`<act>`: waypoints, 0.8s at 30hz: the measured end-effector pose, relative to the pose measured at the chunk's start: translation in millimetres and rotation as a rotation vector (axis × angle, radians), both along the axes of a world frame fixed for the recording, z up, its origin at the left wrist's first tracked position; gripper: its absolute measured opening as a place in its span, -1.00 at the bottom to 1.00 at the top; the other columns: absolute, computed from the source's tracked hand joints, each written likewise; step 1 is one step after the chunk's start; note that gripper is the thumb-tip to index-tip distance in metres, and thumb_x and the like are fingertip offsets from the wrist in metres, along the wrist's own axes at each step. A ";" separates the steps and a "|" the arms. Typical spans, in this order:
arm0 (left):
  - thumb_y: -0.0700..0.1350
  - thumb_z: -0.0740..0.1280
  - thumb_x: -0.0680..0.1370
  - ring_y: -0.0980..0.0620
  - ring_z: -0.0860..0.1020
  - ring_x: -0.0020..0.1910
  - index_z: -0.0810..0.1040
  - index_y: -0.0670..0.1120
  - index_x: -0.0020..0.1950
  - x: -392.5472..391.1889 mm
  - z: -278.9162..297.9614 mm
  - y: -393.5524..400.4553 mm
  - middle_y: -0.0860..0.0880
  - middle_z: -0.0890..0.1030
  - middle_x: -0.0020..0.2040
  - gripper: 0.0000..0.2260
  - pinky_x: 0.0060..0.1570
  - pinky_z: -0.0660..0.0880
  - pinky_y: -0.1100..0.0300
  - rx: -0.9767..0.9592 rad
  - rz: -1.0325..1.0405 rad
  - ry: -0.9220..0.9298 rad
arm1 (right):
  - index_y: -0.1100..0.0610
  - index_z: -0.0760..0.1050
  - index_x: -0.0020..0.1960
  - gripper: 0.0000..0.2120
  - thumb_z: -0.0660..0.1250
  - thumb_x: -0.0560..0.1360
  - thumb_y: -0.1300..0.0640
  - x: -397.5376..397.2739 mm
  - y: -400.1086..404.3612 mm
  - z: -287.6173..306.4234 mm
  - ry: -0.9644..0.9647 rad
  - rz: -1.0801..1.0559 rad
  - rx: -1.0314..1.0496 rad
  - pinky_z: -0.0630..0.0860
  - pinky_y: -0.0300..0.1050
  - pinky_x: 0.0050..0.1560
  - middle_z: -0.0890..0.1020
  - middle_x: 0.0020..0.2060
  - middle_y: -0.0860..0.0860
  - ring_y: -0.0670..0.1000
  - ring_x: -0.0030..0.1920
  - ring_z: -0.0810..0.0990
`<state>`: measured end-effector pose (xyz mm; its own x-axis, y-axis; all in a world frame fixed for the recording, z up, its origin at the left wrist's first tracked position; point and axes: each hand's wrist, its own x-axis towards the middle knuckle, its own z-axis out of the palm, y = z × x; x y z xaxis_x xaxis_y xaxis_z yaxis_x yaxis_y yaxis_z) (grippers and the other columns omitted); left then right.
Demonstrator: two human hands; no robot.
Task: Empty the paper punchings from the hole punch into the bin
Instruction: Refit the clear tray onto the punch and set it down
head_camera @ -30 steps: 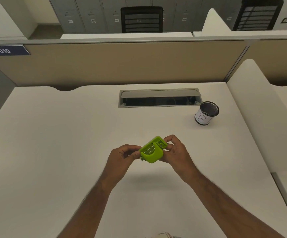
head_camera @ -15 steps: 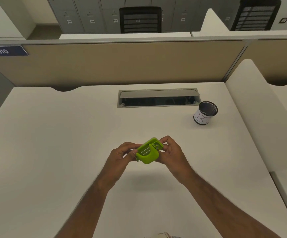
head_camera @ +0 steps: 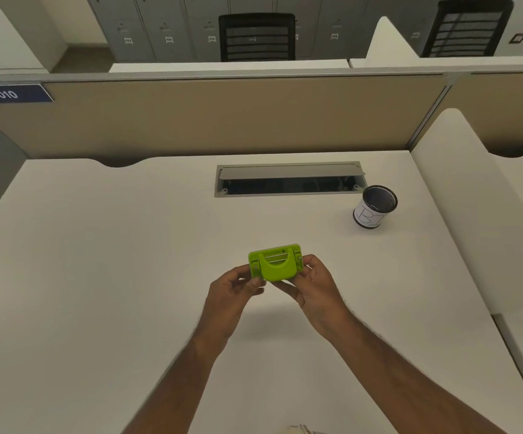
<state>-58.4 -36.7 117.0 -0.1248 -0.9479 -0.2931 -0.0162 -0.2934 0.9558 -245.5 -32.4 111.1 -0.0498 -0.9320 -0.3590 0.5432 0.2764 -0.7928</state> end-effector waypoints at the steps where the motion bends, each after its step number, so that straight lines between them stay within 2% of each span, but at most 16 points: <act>1: -0.09 0.48 0.64 -0.01 0.80 0.03 0.75 0.28 0.14 0.1 0.0 -0.7 0.06 0.81 0.08 -0.77 0.16 0.62 0.08 -0.002 0.002 0.000 | 0.24 0.43 0.05 -0.78 0.38 0.57 0.49 -1.0 0.0 -0.3 0.006 0.001 -0.002 0.72 0.05 0.08 0.76 0.01 0.26 0.17 0.02 0.78; 6: -0.08 0.51 0.61 -0.01 0.80 0.01 0.76 0.27 0.12 1.1 -1.3 -1.8 0.06 0.82 0.05 -0.78 0.12 0.63 0.11 -0.001 0.036 -0.019 | 0.24 0.43 0.04 -0.79 0.38 0.58 0.48 -3.4 1.2 -5.0 0.038 0.020 -0.002 0.71 0.05 0.07 0.76 0.02 0.30 0.21 0.04 0.78; 8: -0.11 0.51 0.62 -0.02 0.80 0.01 0.76 0.22 0.11 1.9 -3.6 -2.0 0.04 0.83 0.03 -0.79 0.16 0.65 0.06 0.001 0.041 -0.036 | 0.24 0.43 0.02 -0.79 0.39 0.58 0.47 -3.5 1.6 -7.9 0.046 0.029 -0.004 0.72 0.11 0.11 0.75 0.02 0.30 0.22 0.04 0.78; 11: -0.13 0.50 0.62 0.00 0.80 0.00 0.75 0.17 0.12 3.7 -5.2 -2.3 0.03 0.83 0.00 -0.81 0.15 0.65 0.07 0.003 0.036 -0.053 | 0.25 0.43 0.03 -0.76 0.48 0.54 0.40 -4.5 1.4 -9.9 0.087 0.050 -0.005 0.71 0.16 0.14 0.75 0.04 0.32 0.27 0.09 0.76; 14: -0.17 0.49 0.62 0.00 0.80 0.01 0.74 0.11 0.16 6.5 -7.1 -2.2 0.03 0.83 0.03 -0.80 0.12 0.64 0.14 0.022 0.033 -0.031 | 0.29 0.45 0.16 -0.64 0.55 0.47 0.32 -8.8 0.3 -7.8 0.180 0.136 -0.014 0.71 0.12 0.10 0.75 0.10 0.26 0.26 0.12 0.75; 16: -0.18 0.48 0.63 -0.02 0.80 0.04 0.74 0.05 0.22 9.9 -8.7 -2.6 0.02 0.83 0.06 -0.79 0.15 0.64 0.12 0.044 0.032 -0.018 | 0.20 0.47 0.28 -0.53 0.58 0.45 0.33 -14.3 0.6 -6.9 0.254 0.248 -0.042 0.70 0.06 0.15 0.75 0.16 0.17 0.15 0.16 0.74; 18: -0.17 0.48 0.64 -0.02 0.80 0.05 0.73 0.01 0.27 14.5 -11.4 -2.5 0.01 0.82 0.08 -0.78 0.16 0.64 0.14 0.059 0.030 -0.023 | 0.13 0.45 0.35 -0.44 0.61 0.45 0.25 -19.0 2.6 -8.1 0.307 0.342 -0.051 0.67 0.00 0.24 0.73 0.24 0.08 0.06 0.24 0.72; 21: -0.18 0.48 0.64 -0.02 0.80 0.03 0.73 0.01 0.27 19.6 -17.5 -0.1 0.01 0.82 0.07 -0.78 0.11 0.66 0.21 0.088 0.007 -0.033 | 0.18 0.47 0.35 -0.55 0.54 0.54 0.20 -19.3 6.8 -14.7 0.238 0.322 0.005 0.68 0.09 0.21 0.70 0.28 0.12 0.11 0.28 0.70; 24: -0.21 0.45 0.65 -0.07 0.78 0.06 0.70 -0.05 0.32 20.5 -29.5 5.0 -0.06 0.81 0.08 -0.75 0.14 0.69 0.11 0.123 -0.021 -0.060 | 0.23 0.51 0.31 -0.70 0.46 0.61 0.25 -14.6 10.0 -25.0 0.286 0.272 0.080 0.71 0.07 0.14 0.70 0.25 0.19 0.18 0.26 0.70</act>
<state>-37.9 -31.7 87.4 -0.1232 -0.9016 -0.4148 -0.0796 -0.4076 0.9097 -260.1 -22.4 86.1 0.0866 -0.8948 -0.4381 0.2021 0.4464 -0.8717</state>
